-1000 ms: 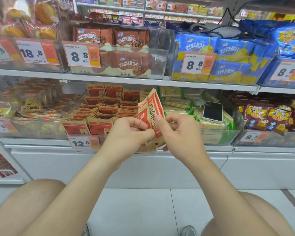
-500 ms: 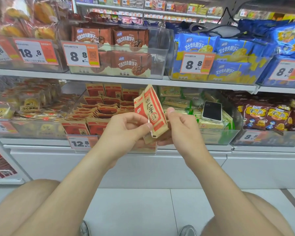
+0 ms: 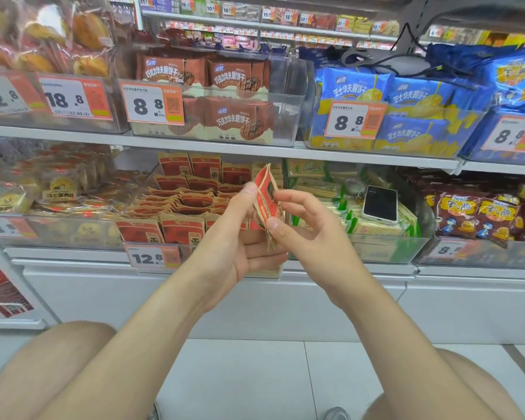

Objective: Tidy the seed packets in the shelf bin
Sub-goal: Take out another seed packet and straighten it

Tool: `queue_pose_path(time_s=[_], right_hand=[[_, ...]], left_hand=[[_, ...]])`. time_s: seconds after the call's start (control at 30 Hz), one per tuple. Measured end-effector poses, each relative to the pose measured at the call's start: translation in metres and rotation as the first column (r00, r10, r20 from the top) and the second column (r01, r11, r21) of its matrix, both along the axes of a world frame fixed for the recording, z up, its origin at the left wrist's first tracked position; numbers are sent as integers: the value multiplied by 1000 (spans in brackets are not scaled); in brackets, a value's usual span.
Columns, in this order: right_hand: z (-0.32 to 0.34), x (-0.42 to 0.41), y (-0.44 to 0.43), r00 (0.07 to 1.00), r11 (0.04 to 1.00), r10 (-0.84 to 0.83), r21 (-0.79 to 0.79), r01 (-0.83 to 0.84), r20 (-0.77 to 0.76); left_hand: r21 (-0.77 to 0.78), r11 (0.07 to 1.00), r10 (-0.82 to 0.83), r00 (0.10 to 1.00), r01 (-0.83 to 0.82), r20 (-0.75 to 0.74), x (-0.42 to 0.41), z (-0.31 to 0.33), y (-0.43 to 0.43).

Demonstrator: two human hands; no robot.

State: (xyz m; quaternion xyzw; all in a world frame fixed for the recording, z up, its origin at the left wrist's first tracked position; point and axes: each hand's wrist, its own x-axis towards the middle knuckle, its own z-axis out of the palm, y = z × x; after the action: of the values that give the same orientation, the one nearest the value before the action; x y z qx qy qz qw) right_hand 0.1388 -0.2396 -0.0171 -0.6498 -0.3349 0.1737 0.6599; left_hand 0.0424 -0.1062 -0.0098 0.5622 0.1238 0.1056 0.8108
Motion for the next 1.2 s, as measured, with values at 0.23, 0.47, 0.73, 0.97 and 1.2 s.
queue_pose_path(time_s=[0.23,0.47,0.73,0.97,1.2], right_hand=[[-2,11,4,983,978,-167,114,175,-77],[-9,15,6,975,993,-97,44,107,-198],[-4,12,3,980,999,40,26,-36,-197],[2,8,-4,979,966,99,-220,-138,-179],[2,5,-15,901,706,411,-575,-413,-142]], left_hand=[[245,962,123,992,-118,-6,-1,6,-2],[301,925,247,969,-230,-21,0,6,6],[268,917,331,938,-296,-97,1,5,11],[287,902,370,919,-322,-133,-5,11,8],[328,869,426,897,-369,-118,-5,11,7]])
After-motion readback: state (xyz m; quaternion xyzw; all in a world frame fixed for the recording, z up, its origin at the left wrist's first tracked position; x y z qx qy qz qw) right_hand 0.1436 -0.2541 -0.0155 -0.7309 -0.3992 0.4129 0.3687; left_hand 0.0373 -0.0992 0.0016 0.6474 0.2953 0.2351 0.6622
